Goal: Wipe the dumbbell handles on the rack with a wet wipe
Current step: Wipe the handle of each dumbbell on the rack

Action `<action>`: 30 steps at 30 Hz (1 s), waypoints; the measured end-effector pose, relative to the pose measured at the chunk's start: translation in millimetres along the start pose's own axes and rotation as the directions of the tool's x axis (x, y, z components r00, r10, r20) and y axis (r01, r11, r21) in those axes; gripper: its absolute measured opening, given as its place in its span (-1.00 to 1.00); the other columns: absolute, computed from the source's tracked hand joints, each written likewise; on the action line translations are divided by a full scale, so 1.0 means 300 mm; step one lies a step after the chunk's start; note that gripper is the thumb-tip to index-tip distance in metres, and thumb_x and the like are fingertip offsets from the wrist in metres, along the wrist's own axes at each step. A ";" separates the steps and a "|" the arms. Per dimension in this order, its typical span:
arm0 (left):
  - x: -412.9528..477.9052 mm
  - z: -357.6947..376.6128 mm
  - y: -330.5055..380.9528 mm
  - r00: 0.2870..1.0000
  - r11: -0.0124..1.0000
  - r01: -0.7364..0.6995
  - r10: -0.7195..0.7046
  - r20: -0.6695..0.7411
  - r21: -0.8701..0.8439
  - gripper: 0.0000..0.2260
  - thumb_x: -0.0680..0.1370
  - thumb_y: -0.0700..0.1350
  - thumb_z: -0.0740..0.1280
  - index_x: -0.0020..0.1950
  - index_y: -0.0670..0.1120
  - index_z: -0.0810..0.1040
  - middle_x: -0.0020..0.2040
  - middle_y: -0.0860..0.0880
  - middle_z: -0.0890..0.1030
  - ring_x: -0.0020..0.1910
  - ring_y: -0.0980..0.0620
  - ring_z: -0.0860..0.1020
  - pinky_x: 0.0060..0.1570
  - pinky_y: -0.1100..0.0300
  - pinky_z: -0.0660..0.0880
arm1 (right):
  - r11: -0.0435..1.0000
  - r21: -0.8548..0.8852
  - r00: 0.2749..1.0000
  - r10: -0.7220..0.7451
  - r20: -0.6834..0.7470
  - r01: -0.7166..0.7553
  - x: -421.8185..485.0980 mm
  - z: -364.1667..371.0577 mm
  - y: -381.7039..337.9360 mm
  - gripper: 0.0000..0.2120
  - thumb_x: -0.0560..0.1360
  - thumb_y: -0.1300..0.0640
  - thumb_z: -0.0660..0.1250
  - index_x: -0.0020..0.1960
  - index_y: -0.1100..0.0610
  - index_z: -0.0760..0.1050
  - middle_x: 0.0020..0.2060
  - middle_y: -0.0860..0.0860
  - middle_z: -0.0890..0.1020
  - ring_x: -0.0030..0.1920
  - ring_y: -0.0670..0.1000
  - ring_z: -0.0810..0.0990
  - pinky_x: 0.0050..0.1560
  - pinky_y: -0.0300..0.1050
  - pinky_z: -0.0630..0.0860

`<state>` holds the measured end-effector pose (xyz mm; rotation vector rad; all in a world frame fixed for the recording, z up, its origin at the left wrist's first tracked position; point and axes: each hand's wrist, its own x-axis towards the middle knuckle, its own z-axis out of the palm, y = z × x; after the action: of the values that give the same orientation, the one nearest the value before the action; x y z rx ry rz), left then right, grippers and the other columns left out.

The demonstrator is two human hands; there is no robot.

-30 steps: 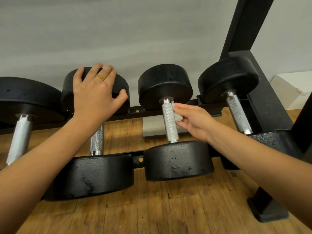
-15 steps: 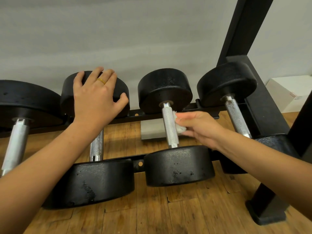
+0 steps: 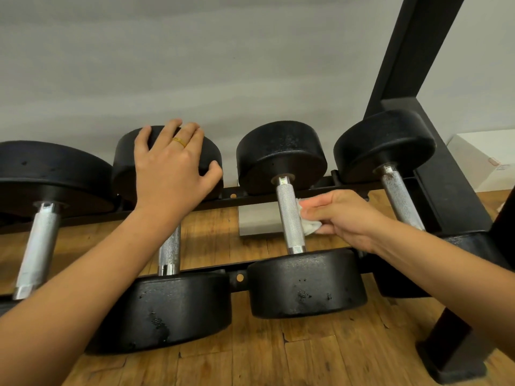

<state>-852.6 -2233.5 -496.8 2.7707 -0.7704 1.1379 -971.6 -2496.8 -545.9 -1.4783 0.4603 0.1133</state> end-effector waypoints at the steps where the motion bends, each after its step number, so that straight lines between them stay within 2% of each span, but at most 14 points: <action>1: 0.003 -0.001 0.000 1.000 1.000 0.002 -0.002 -0.001 -0.001 -0.53 0.61 0.10 0.29 0.41 -0.17 0.55 0.40 -0.12 0.57 0.47 -0.14 0.42 0.46 -0.29 0.24 | 1.000 0.015 1.000 -0.018 -0.023 0.019 0.013 0.007 -0.015 -0.77 0.50 0.36 0.40 0.15 0.29 0.63 0.01 0.17 0.72 -0.01 0.07 0.73 -0.05 -0.09 0.69; 4: 0.005 -0.004 0.003 1.000 1.000 0.000 0.000 -0.004 -0.002 -0.53 0.61 0.09 0.29 0.40 -0.17 0.55 0.39 -0.12 0.57 0.46 -0.15 0.43 0.46 -0.28 0.24 | 0.999 0.034 0.999 -0.011 -0.035 0.012 0.025 0.023 -0.042 -0.77 0.53 0.35 0.38 0.18 0.28 0.61 0.03 0.15 0.72 0.03 0.07 0.73 0.06 0.00 0.66; 9: 0.004 -0.004 0.007 1.000 1.000 0.010 -0.010 0.005 0.006 -0.52 0.61 0.11 0.26 0.41 -0.16 0.55 0.40 -0.12 0.57 0.47 -0.14 0.42 0.46 -0.28 0.24 | 0.992 -0.109 0.996 0.077 0.052 -0.071 -0.064 -0.007 0.017 -0.79 0.49 0.36 0.42 0.12 0.25 0.63 -0.07 0.15 0.74 -0.08 0.06 0.74 -0.16 -0.14 0.69; 11: 0.006 -0.007 0.004 1.000 1.000 0.009 -0.009 0.010 0.010 -0.51 0.61 0.11 0.25 0.42 -0.16 0.55 0.40 -0.12 0.57 0.48 -0.14 0.42 0.46 -0.28 0.24 | 0.991 -0.130 0.999 0.043 0.016 -0.041 -0.052 0.001 0.006 -0.79 0.48 0.37 0.42 0.10 0.26 0.63 -0.07 0.14 0.74 -0.08 0.05 0.74 -0.17 -0.15 0.68; 14: 0.006 -0.014 0.005 1.000 1.000 0.007 -0.007 0.013 0.002 -0.51 0.62 0.10 0.25 0.43 -0.17 0.53 0.41 -0.12 0.56 0.49 -0.14 0.41 0.47 -0.26 0.21 | 0.996 -0.092 0.998 -0.019 -0.065 0.013 -0.027 0.027 -0.021 -0.81 0.51 0.35 0.40 0.12 0.25 0.64 -0.03 0.12 0.73 -0.05 0.03 0.74 -0.04 -0.07 0.68; 16: 0.003 -0.014 0.009 1.000 1.000 0.008 -0.008 0.015 0.000 -0.51 0.62 0.10 0.25 0.44 -0.17 0.53 0.42 -0.12 0.56 0.49 -0.14 0.40 0.47 -0.25 0.20 | 0.995 -0.104 0.999 -0.005 -0.046 0.000 -0.053 0.020 -0.012 -0.81 0.52 0.34 0.40 0.12 0.23 0.64 -0.02 0.13 0.73 -0.04 0.03 0.74 -0.02 -0.08 0.68; 19: 0.001 -0.011 0.010 1.000 1.000 0.013 -0.013 0.028 0.003 -0.51 0.62 0.10 0.25 0.44 -0.16 0.53 0.42 -0.12 0.56 0.50 -0.13 0.39 0.47 -0.26 0.20 | 0.976 -0.217 0.999 0.031 0.031 -0.024 -0.111 -0.005 0.022 -0.81 0.46 0.36 0.45 0.07 0.26 0.66 -0.06 0.10 0.74 -0.06 0.04 0.74 -0.06 -0.15 0.67; 22: 0.004 -0.013 0.011 0.999 1.000 0.020 -0.021 0.034 0.010 -0.51 0.61 0.10 0.26 0.44 -0.16 0.53 0.42 -0.12 0.56 0.50 -0.13 0.40 0.48 -0.26 0.21 | 0.980 -0.199 0.999 0.008 -0.038 -0.015 -0.081 0.003 0.017 -0.80 0.44 0.39 0.47 0.06 0.28 0.65 -0.10 0.12 0.74 -0.12 0.02 0.74 -0.14 -0.18 0.66; 25: 0.010 -0.019 0.015 0.999 1.000 0.015 -0.015 0.035 0.004 -0.51 0.61 0.10 0.27 0.44 -0.17 0.53 0.41 -0.12 0.57 0.50 -0.14 0.40 0.46 -0.27 0.22 | 0.987 -0.156 0.996 -0.042 -0.073 0.030 -0.045 0.017 0.001 -0.78 0.47 0.37 0.45 0.11 0.26 0.64 -0.04 0.14 0.73 -0.06 0.02 0.74 -0.05 -0.12 0.67; 27: 0.009 -0.019 0.013 0.999 1.000 0.009 -0.010 0.037 0.013 -0.50 0.61 0.10 0.26 0.44 -0.17 0.52 0.41 -0.12 0.56 0.50 -0.14 0.40 0.46 -0.28 0.22 | 0.977 -0.213 0.999 -0.034 -0.021 0.029 -0.065 0.002 0.005 -0.82 0.47 0.36 0.46 0.05 0.24 0.66 -0.07 0.13 0.74 -0.09 0.01 0.74 -0.08 -0.14 0.66; 30: 0.004 -0.017 0.007 0.999 1.000 0.004 -0.005 0.041 0.017 -0.49 0.61 0.11 0.25 0.45 -0.17 0.52 0.41 -0.13 0.56 0.50 -0.14 0.39 0.47 -0.29 0.21 | 0.949 -0.315 0.999 0.006 0.042 0.008 -0.103 -0.015 0.026 -0.84 0.43 0.35 0.49 0.01 0.25 0.69 -0.12 0.07 0.75 -0.08 0.00 0.73 -0.01 -0.14 0.63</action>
<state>-855.9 -2234.6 -492.5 2.8161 -0.7611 1.0955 -1003.5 -2494.0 -542.1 -1.7868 0.4203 0.2254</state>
